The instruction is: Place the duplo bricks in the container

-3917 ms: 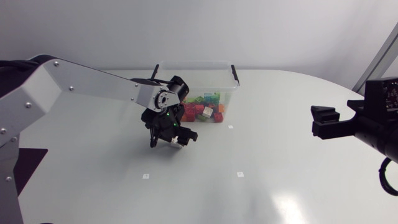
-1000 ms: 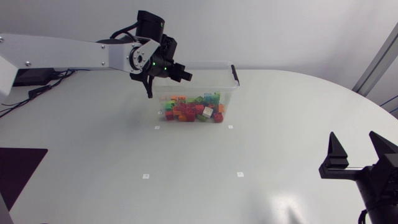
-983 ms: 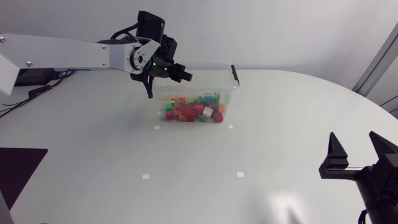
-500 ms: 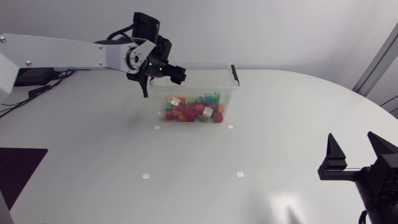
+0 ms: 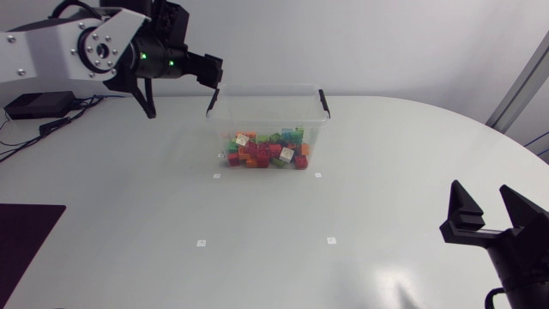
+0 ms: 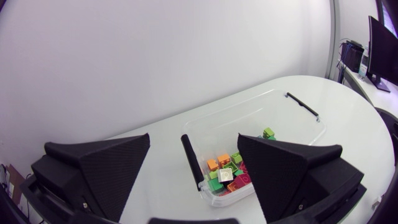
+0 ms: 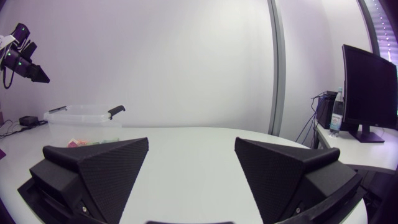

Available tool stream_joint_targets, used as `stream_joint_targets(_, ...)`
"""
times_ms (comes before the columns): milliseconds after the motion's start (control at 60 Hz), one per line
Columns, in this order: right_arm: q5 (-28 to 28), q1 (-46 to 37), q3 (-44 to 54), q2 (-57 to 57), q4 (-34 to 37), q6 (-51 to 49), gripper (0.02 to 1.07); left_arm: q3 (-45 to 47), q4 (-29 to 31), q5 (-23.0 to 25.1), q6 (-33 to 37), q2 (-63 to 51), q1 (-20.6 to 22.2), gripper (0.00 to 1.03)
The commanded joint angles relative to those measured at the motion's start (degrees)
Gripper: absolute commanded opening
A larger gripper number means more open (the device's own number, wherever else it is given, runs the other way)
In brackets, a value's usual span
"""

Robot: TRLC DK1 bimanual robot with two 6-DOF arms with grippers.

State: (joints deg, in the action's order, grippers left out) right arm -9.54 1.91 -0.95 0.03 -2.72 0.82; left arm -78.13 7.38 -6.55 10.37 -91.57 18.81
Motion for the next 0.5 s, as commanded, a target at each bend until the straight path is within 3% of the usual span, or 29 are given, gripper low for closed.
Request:
stream_joint_targets(0, 1.2, 0.9, 1.2, -0.4, 0.7, 3.0, 1.02, 3.2, 0.1, -0.5, 0.7, 3.9, -0.4, 0.98)
stream_joint_targets(250, 6.5, 1.3, 1.2, -0.4, 1.7, -0.6, 1.02, 9.5, 0.1, -0.5, 0.6, 13.7, -0.5, 0.98)
stream_joint_targets(483, 7.7, 2.7, 1.2, -0.4, 1.8, -1.7, 1.02, 14.6, 0.2, -0.5, 0.8, 21.8, -1.2, 0.98)
